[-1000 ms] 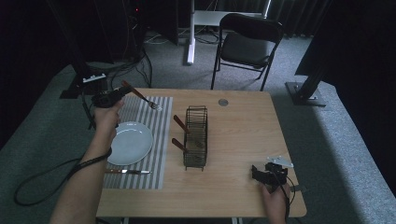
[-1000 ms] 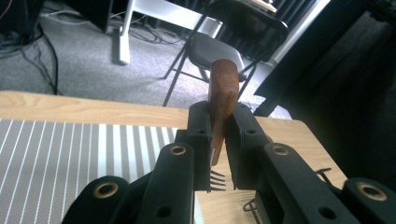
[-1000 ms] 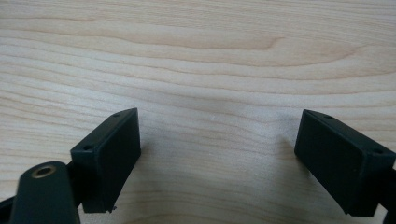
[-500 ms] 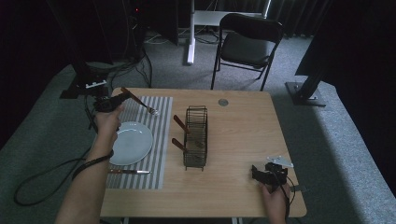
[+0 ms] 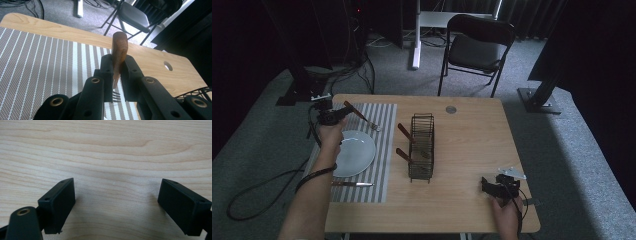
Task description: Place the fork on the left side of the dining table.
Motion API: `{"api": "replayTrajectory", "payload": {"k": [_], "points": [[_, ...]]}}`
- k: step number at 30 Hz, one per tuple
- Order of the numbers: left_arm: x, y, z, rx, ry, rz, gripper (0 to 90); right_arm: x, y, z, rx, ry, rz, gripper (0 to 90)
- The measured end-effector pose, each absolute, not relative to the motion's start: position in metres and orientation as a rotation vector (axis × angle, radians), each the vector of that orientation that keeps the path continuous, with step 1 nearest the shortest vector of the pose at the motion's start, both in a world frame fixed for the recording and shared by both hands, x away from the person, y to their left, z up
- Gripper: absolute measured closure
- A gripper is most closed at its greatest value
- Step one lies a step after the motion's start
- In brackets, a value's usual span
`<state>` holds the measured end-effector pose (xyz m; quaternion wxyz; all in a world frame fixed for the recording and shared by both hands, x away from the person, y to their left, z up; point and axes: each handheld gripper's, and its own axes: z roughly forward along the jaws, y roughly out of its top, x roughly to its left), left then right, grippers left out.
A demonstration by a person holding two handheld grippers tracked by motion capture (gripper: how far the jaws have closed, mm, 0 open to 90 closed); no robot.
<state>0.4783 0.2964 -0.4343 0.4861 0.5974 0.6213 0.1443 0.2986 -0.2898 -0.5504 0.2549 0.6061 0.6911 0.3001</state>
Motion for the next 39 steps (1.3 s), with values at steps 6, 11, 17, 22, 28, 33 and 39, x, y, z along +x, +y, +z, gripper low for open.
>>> {"api": "replayTrajectory", "payload": {"k": [6,11,17,22,28,33,39], "points": [[0.483,0.299,-0.444,1.446,1.517,0.351,80.5,0.299,-0.290,-0.550,1.646,1.877,0.815,14.0],[0.483,0.305,-0.451,1.397,1.526,0.328,80.4,0.299,-0.290,-0.550,1.646,1.877,0.815,14.0],[0.480,0.318,-0.461,1.347,1.560,0.268,80.1,0.299,-0.290,-0.550,1.646,1.877,0.814,14.0],[0.480,0.321,-0.465,1.317,1.573,0.238,80.2,0.299,-0.290,-0.550,1.646,1.877,0.815,14.0],[0.482,0.329,-0.473,1.270,1.636,0.182,79.1,0.299,-0.290,-0.550,1.646,1.877,0.814,14.0],[0.478,0.334,-0.485,1.319,1.611,0.236,73.7,0.299,-0.290,-0.550,1.646,1.877,0.814,14.0],[0.478,0.336,-0.496,1.371,1.641,0.288,61.1,0.299,-0.290,-0.550,1.646,1.877,0.815,14.0]]}}
